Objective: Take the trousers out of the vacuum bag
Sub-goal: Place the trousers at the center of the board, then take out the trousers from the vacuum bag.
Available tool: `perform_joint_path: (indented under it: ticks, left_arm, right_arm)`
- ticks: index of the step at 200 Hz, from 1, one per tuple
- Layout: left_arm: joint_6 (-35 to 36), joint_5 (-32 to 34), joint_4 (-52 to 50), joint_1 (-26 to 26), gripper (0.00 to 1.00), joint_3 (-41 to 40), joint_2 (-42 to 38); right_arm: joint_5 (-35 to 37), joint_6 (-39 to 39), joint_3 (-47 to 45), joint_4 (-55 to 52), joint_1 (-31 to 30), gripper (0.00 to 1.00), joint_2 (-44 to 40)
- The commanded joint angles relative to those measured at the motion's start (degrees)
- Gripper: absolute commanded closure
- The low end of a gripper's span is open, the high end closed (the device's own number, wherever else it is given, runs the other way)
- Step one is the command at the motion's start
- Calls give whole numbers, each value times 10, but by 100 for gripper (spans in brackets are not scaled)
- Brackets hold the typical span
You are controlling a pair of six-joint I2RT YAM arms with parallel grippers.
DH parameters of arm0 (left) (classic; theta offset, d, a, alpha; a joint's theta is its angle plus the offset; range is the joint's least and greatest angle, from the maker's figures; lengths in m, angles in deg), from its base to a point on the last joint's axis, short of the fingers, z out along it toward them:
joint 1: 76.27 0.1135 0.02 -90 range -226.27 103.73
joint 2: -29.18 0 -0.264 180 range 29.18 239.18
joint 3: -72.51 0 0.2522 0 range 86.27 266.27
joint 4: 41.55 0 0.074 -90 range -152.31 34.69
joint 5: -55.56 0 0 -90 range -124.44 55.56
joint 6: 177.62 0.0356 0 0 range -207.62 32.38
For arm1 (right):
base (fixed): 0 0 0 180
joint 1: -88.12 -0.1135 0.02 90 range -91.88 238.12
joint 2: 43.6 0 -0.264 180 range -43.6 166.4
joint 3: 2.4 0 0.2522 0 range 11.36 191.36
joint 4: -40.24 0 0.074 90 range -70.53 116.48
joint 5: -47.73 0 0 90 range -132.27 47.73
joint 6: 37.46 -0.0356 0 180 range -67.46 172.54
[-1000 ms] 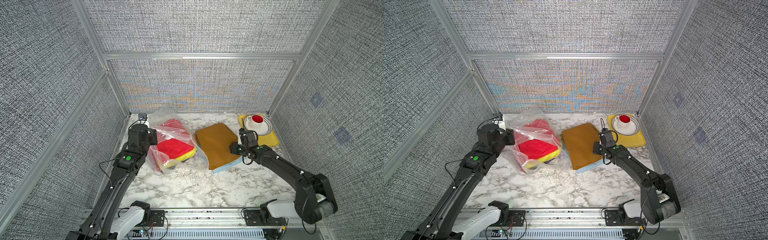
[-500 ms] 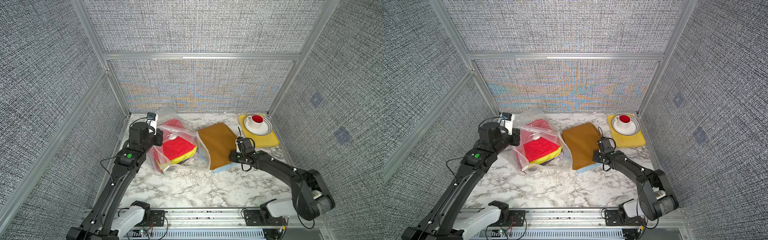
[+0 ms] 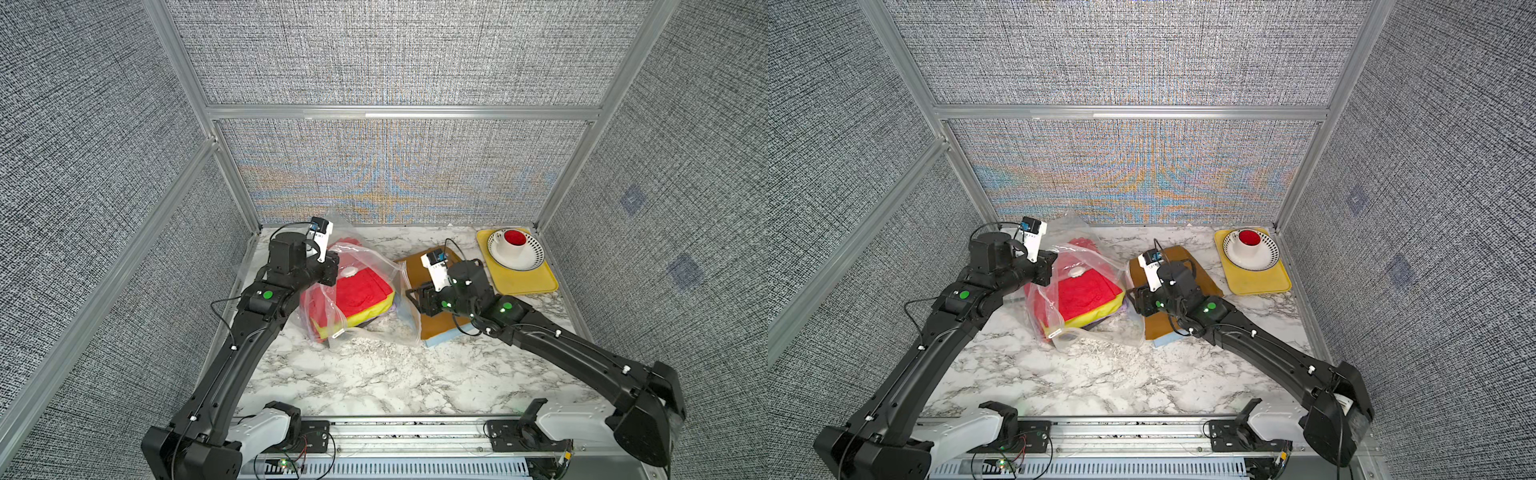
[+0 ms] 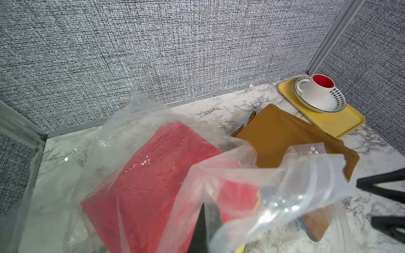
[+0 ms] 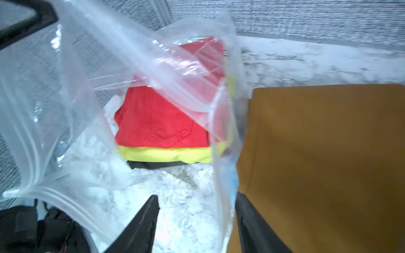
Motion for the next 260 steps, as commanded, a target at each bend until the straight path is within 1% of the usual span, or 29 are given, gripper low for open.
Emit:
perform_joint_path:
  ticks: [1, 34, 56, 87, 125, 161, 183, 260]
  left_arm:
    - [14, 4, 21, -16, 100, 25, 14]
    - [18, 7, 14, -40, 100, 53, 30]
    - [19, 7, 14, -51, 100, 60, 33]
    - [23, 2, 14, -59, 100, 67, 34]
    - [17, -5, 15, -71, 100, 82, 55]
    - [20, -10, 20, -82, 100, 87, 68]
    - [22, -9, 24, -87, 100, 87, 71]
    - [34, -13, 25, -105, 100, 101, 99]
  right_arm:
    - [-33, 6, 13, 50, -35, 42, 39]
    - [-36, -29, 35, 99, -74, 42, 123]
    - [-40, -73, 37, 141, -79, 42, 166]
    - [-36, -117, 43, 173, -79, 42, 208]
    - [-19, -170, 70, 180, -69, 41, 261]
    - [-69, -229, 53, 239, -26, 40, 285]
    - [-89, -237, 61, 240, -14, 40, 301]
    - [-121, -243, 89, 251, -7, 40, 335]
